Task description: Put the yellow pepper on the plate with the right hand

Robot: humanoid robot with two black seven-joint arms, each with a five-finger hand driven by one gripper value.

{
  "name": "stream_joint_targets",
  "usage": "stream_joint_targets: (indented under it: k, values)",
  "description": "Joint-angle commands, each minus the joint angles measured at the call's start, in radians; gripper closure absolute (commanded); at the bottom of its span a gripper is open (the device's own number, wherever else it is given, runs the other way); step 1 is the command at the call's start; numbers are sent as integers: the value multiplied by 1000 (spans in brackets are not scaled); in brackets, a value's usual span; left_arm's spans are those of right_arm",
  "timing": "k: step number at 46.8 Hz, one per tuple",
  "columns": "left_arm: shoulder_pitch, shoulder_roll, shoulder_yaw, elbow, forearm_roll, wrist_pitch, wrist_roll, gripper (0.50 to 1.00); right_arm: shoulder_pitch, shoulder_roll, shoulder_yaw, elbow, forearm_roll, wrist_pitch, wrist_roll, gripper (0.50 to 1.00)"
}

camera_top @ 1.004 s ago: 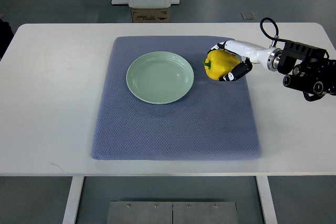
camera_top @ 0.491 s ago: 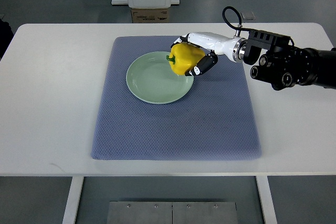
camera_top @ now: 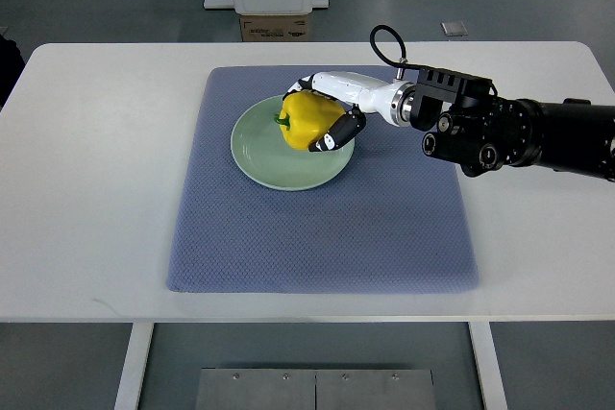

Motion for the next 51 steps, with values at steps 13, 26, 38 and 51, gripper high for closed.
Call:
stream_joint_targets:
  k: [13, 26, 38, 51]
  values:
    - [0, 0, 0, 0, 0, 0, 0, 500, -14, 0, 24, 0, 18, -1, -18, 1000]
    - [0, 0, 0, 0, 0, -1, 0, 500, -42, 0, 24, 0, 18, -3, -18, 1000]
    - [0, 0, 0, 0, 0, 0, 0, 500, -62, 0, 25, 0, 18, -6, -16, 746]
    - [0, 0, 0, 0, 0, 0, 0, 500, -69, 0, 58, 1, 16, -6, -13, 502]
